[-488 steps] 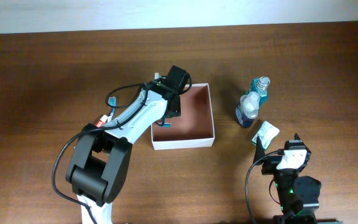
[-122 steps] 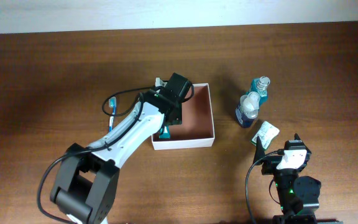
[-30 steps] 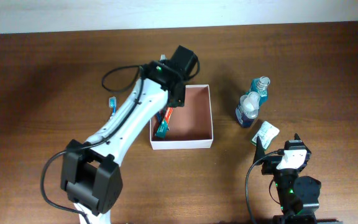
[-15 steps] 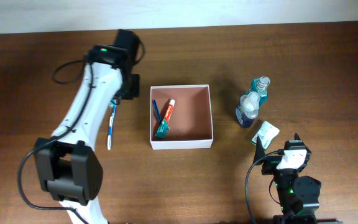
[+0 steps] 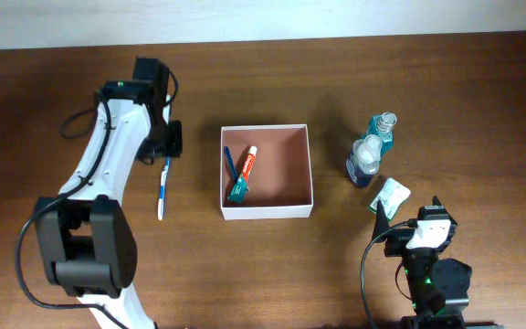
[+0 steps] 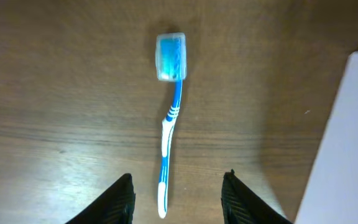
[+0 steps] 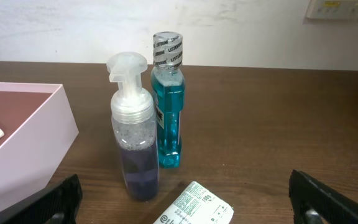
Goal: Pack container
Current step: 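Open the left gripper and move it left over the blue toothbrush, then lower the left gripper and close it on the toothbrush handle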
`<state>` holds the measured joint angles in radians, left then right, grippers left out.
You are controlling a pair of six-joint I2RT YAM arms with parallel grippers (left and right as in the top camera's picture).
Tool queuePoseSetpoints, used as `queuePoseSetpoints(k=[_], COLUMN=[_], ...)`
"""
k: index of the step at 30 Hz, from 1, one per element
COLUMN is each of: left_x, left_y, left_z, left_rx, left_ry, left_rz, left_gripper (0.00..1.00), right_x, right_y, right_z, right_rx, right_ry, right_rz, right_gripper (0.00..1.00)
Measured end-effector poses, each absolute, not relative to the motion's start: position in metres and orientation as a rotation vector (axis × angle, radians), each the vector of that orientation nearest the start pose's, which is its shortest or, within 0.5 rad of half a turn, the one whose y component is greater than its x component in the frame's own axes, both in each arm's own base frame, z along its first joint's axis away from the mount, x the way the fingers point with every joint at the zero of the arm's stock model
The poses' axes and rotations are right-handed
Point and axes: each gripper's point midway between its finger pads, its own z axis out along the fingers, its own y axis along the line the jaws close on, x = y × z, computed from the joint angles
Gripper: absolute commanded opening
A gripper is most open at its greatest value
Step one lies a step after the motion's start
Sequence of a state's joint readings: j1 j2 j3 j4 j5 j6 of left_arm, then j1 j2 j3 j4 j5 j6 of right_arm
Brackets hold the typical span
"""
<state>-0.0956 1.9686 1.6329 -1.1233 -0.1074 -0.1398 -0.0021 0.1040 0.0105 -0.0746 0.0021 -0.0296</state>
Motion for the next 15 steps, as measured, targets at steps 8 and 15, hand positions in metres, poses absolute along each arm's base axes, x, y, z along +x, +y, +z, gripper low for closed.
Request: queuePoseSetpoints(k=[8,15], left_x=[0.389,0.380], left_y=[-0.011,-0.008], left_z=[0.039,0.016], left_rx=[-0.101,-0.111], left_ry=[3.023,3.028], left_rz=[0.139,0.137], left_gripper=[0.53,0.54], right_x=[0.249,0.249], right_y=[-0.001,-0.001], right_z=[0.137,0.137], right_rx=[-0.023,-0.022], right_ry=[1.739,1.739], right_rz=[-0.025,-0.025], right_gripper=[0.98,0.98])
